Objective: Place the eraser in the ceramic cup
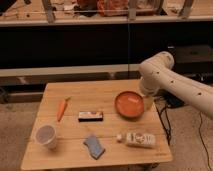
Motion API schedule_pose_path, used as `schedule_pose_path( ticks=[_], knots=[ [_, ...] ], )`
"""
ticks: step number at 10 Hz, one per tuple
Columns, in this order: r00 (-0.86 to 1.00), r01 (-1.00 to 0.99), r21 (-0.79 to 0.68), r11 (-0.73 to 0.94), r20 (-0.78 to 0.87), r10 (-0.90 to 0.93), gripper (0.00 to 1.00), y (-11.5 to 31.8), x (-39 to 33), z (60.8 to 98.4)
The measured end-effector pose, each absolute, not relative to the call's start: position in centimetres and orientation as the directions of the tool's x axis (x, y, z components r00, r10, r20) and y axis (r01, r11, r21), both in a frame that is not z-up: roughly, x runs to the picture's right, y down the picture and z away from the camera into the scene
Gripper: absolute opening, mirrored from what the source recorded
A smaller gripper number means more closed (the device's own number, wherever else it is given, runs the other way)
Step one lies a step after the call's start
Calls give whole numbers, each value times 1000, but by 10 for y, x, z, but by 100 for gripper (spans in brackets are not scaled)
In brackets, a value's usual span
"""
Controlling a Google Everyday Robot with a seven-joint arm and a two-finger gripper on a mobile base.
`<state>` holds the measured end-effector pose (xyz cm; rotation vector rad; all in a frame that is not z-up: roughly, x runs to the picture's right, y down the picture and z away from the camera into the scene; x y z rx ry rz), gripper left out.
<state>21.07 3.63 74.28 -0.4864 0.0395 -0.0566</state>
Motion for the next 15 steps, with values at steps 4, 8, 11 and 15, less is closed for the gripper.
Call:
schedule_pose_path(
  ticks=[4, 8, 11, 15],
  knots=[
    [997, 52, -457, 888, -22, -70, 80, 29, 202, 750],
    [997, 59, -448, 892, -19, -75, 80, 23, 191, 757],
    [997, 56, -439, 896, -20, -73, 80, 19, 188, 762],
    [997, 56, -429, 902, -20, -72, 80, 13, 182, 769]
  ],
)
